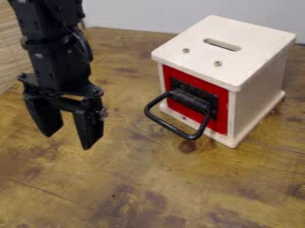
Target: Open the drawer
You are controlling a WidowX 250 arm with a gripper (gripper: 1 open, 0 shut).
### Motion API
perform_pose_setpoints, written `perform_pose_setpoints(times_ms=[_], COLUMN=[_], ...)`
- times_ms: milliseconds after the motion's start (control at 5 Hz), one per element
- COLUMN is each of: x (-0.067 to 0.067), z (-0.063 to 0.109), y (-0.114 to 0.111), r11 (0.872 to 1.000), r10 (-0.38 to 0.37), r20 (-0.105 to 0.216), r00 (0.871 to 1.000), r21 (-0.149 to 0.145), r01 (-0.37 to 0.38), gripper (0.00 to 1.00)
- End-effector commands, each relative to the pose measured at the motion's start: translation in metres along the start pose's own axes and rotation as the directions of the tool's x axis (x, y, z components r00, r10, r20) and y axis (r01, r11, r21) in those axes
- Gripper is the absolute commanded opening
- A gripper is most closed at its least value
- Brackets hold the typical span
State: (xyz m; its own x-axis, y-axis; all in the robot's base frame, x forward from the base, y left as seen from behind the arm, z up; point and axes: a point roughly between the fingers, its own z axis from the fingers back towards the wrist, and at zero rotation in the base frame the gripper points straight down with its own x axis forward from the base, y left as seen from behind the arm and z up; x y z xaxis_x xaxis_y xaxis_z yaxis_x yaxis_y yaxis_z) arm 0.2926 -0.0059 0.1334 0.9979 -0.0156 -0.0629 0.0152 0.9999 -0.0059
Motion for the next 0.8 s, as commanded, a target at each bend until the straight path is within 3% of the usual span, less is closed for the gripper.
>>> perform_pose_setpoints(times_ms=[0,600], x=[0.003,0.047], z=[-0.004,0.003], y=[-0.003,-0.024], r11=[1.0,0.995], r10=[-0.003,0.097], r20=[-0.006,0.101], r00=[1.0,0.99], r21=[-0.004,-0.02], r01=[0.003,-0.095], gripper=[1.0,1.0])
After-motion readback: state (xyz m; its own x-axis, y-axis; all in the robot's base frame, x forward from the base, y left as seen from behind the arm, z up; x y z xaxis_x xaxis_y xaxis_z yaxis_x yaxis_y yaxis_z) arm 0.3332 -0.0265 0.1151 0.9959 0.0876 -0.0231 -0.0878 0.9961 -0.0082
